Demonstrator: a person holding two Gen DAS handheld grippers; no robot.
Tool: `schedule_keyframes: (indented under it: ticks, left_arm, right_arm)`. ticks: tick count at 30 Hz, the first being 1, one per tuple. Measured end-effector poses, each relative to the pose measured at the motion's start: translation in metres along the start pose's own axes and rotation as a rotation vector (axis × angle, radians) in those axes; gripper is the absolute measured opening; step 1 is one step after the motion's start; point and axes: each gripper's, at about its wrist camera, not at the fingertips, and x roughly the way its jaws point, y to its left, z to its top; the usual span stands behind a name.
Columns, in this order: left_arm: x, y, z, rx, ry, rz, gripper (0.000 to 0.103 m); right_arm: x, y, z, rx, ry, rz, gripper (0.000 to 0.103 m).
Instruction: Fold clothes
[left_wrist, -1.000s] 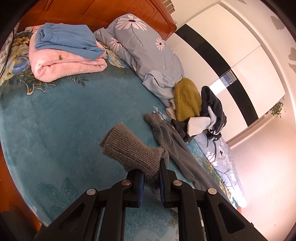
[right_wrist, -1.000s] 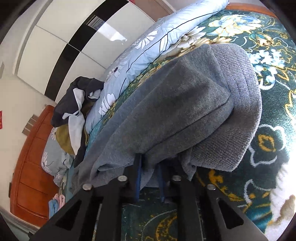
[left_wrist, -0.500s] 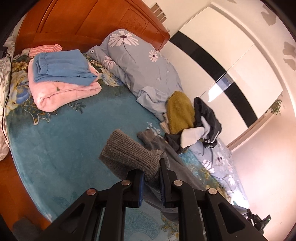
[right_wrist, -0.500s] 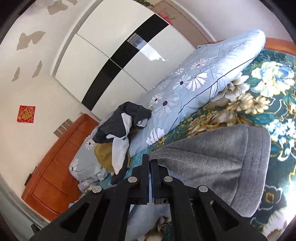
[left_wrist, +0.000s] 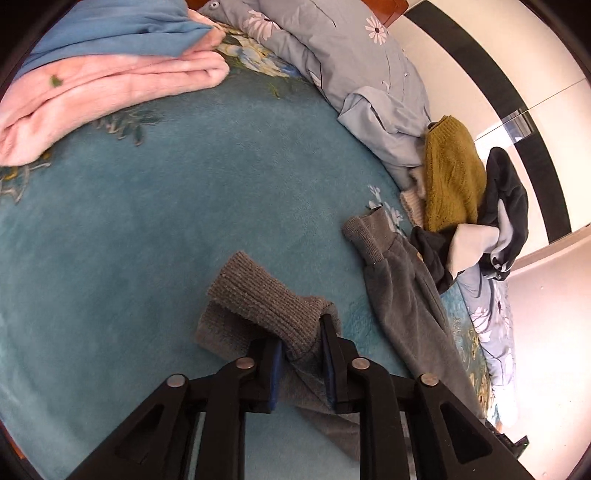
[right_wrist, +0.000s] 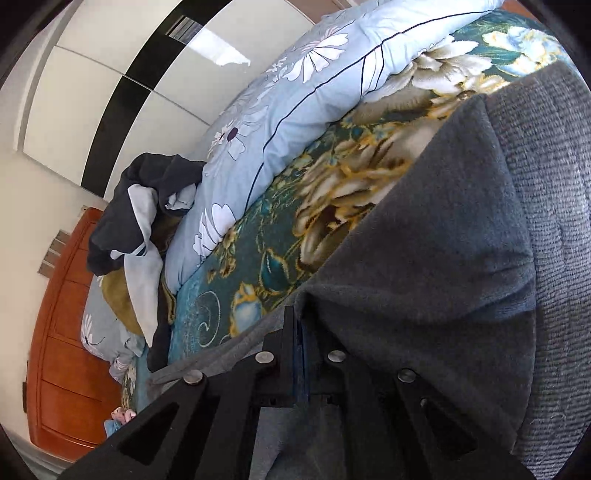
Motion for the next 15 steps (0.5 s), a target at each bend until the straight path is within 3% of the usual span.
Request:
schedule_keyframes:
  ticks: [2,7,10,11,13,15]
  left_arm:
    - [0.005,-0.003,0.006,0.000,0.014,-0.022,0.041]
    - [-0.017,0.007,0.003,-0.034,-0.005,-0.206,0.064]
    - [-0.035,0.020,-0.003,-0.040,-0.053,-0.125,0.069]
    - [-0.036,0.025,-0.004,-0.040,-0.049,-0.083,0.069]
    - [-0.034,0.036,-0.008,-0.053,-0.034,-0.072,0.069]
    - [-0.026,0.047,-0.011,-0.100,-0.006,-0.084,0.069]
  right_arm:
    - [0.005,0.002,0.000,-0.010,0.007,-0.028,0.002]
    - [0.009,0.012,-0.003,-0.074,0.029,-0.093,0.002]
    - [-0.004,0.018,-0.006,-0.111,0.026,-0.085,0.007]
    - [-0.011,0.020,-0.008,-0.124,0.021,-0.080,0.017]
    - [-0.028,0.025,-0.016,-0.152,0.006,-0.066,0.034]
    - [-0.045,0.027,-0.028,-0.175,0.002,-0.056,0.036]
